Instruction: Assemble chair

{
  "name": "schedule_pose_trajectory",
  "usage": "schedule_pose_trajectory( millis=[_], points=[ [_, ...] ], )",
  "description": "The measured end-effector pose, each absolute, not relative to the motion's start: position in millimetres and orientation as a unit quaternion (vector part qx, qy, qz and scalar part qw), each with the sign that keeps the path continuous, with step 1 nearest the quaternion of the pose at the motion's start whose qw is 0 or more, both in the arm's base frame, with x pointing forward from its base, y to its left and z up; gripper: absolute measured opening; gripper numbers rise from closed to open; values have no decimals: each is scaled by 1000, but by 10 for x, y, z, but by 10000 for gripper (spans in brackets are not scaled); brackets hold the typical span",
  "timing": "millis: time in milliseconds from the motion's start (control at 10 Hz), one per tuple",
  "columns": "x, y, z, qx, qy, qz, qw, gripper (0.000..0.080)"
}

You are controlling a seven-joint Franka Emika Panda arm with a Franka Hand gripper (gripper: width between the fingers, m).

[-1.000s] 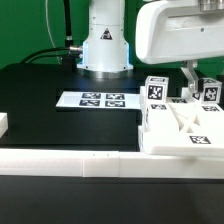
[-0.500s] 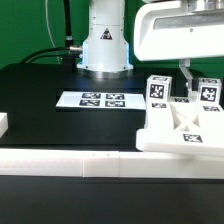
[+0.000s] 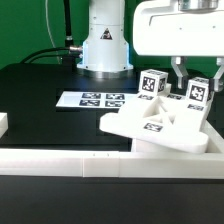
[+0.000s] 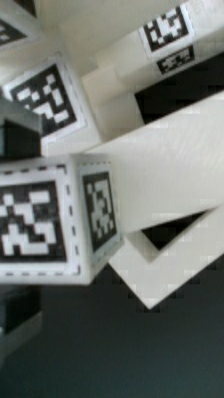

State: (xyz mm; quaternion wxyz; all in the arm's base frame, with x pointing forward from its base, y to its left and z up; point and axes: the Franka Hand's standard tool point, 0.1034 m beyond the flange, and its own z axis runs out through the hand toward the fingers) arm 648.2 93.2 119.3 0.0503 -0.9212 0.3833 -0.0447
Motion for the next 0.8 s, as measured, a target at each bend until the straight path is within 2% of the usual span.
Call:
schedule_pose_trajectory(
  millis=[300,400,500,600,700,800],
  points=[
    [6492,840,1194,-893,445,-44,49,289],
    [6495,841,1201,-895,442,-45,50,369],
    [6511,838,1252,-897,436,-47,54,369],
    [6529,842,1341,-896,436,-51,59,550],
    [6544,847,1432,-896,436,-54,65,619],
    [6546,855,1515,-896,436,-53,67,619]
  ],
)
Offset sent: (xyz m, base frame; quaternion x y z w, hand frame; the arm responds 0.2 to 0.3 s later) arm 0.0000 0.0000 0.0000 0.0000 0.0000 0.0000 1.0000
